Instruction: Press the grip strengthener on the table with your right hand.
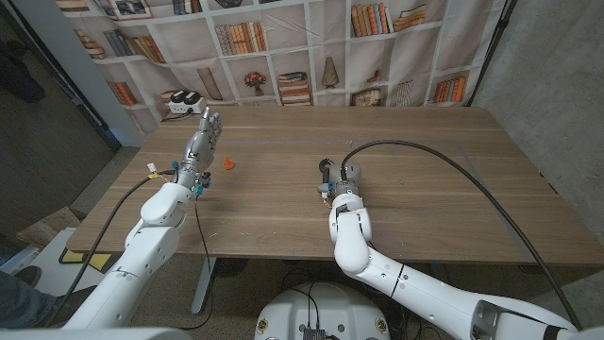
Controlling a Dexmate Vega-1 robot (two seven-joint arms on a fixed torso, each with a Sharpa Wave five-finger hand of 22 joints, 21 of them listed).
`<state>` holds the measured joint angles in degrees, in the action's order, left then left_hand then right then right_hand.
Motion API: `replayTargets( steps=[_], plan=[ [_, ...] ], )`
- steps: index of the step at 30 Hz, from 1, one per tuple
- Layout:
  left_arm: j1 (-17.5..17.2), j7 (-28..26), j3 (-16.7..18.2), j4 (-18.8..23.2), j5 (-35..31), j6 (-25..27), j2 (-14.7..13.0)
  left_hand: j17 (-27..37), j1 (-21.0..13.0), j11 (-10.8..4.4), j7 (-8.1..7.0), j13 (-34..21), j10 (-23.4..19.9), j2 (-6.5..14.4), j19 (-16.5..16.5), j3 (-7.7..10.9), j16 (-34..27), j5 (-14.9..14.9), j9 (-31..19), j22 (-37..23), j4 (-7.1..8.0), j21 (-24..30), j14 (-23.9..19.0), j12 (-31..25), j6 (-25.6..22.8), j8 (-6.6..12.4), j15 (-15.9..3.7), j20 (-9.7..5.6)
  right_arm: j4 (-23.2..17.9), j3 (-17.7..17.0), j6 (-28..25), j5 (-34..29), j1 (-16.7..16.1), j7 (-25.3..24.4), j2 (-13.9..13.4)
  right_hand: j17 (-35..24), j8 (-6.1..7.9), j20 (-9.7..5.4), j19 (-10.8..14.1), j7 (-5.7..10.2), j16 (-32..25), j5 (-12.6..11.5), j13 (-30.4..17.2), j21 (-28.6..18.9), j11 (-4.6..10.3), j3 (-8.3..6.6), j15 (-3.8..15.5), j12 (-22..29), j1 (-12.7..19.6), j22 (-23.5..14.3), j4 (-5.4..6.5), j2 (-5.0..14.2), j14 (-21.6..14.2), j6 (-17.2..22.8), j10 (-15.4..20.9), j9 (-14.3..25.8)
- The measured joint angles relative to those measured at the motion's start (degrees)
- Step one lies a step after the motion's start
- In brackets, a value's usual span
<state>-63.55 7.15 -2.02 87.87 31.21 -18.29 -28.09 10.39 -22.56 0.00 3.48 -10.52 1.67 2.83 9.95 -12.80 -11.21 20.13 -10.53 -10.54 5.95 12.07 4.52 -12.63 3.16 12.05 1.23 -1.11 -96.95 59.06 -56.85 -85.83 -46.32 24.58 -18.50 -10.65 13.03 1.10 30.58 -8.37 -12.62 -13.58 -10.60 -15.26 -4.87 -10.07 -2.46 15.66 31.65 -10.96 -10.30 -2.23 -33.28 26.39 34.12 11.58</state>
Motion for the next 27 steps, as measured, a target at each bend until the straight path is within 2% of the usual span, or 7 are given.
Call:
replayTargets(
  steps=[3, 8, 17, 20, 27],
  plan=[
    [0.05, 0.71, 0.01, -0.09, 0.47, 0.0, 0.04, 0.0, 0.0, 0.0, 0.0, 0.0, 0.0, 0.0, 0.0, -0.07, 0.0, 0.0, 0.0, 0.0, 0.07, 0.0, 0.0, 0.0, 0.0, 0.0, 0.0, 0.0, 0.28, 0.06, -0.06, -0.06, 0.12, 0.18, 0.09, 0.0, 0.0, 0.33, 0.52, 0.0, 0.0, 0.0, 0.0, 0.0, 0.08, -0.14, 0.33, 0.0, 0.56, -0.13, -0.14, -0.1, -0.32, 0.0, 0.09, 0.03],
    [0.44, 1.74, 0.06, -0.73, 0.87, 0.0, 0.42, 0.01, 0.0, 0.0, -0.22, 0.0, 0.0, 0.0, 0.0, -0.08, 0.0, 0.0, 0.0, 0.0, 0.05, 0.0, -0.22, 0.0, -0.22, 0.0, 0.22, 0.0, 0.7, 0.12, -0.59, -0.74, 0.29, 1.42, 0.2, 0.0, 0.0, 0.03, 0.82, 0.0, 0.0, -0.17, 0.0, 0.0, 0.5, -0.31, 0.55, 0.0, 0.93, -0.13, 0.04, -0.44, -0.55, 0.0, 0.5, 0.02],
    [0.86, 2.61, 0.1, -1.26, 0.97, 0.14, 0.88, 0.01, 0.0, 0.0, -0.31, 0.0, 0.0, 0.0, 0.0, -0.23, 0.0, 0.0, 0.0, 0.0, -0.1, 0.0, -0.45, 0.0, -0.31, 0.0, -0.01, 0.0, 1.47, 0.13, -0.94, -2.31, 0.57, 3.57, 0.26, -0.01, 0.0, -0.08, 1.33, 0.21, 0.33, -0.46, 0.0, 0.0, 0.72, -1.58, 1.05, -0.22, 4.63, -0.12, 0.02, 0.53, -1.04, 0.22, 0.73, 0.02],
    [0.9, 2.77, 0.11, -1.31, 0.97, 0.22, 0.93, 0.01, 0.01, 0.0, -0.31, 0.0, 0.0, 0.0, 0.0, -0.23, 0.0, 0.01, 0.0, 0.0, -0.1, 0.0, -0.45, 0.14, -0.31, 0.0, -0.01, 0.0, 1.75, 0.05, -0.94, -2.5, 0.7, 3.86, 0.27, 0.0, 0.0, -0.13, 1.39, 0.41, 0.33, -0.47, 0.0, 0.0, 0.8, -1.58, 1.16, -0.22, 5.55, -0.13, 0.02, 0.68, -1.15, 0.41, 0.81, 0.01],
    [1.11, 3.0, 0.13, -1.56, 0.88, 0.36, 1.21, 0.01, 0.01, -0.23, -0.31, 0.0, -0.22, -0.01, 0.0, -0.38, 0.0, -0.22, 0.0, 0.0, -0.26, 0.0, -0.44, 0.46, -0.31, 0.0, 0.0, 0.0, 2.65, -0.2, -0.72, -3.63, 1.14, 5.8, 0.3, -0.01, 0.0, -0.39, 1.64, 0.4, 0.33, -0.47, 0.0, 0.0, 1.03, -2.13, 1.45, -0.22, 6.43, -0.12, -0.05, 0.69, -1.45, 0.42, 1.04, 0.31]
  ],
)
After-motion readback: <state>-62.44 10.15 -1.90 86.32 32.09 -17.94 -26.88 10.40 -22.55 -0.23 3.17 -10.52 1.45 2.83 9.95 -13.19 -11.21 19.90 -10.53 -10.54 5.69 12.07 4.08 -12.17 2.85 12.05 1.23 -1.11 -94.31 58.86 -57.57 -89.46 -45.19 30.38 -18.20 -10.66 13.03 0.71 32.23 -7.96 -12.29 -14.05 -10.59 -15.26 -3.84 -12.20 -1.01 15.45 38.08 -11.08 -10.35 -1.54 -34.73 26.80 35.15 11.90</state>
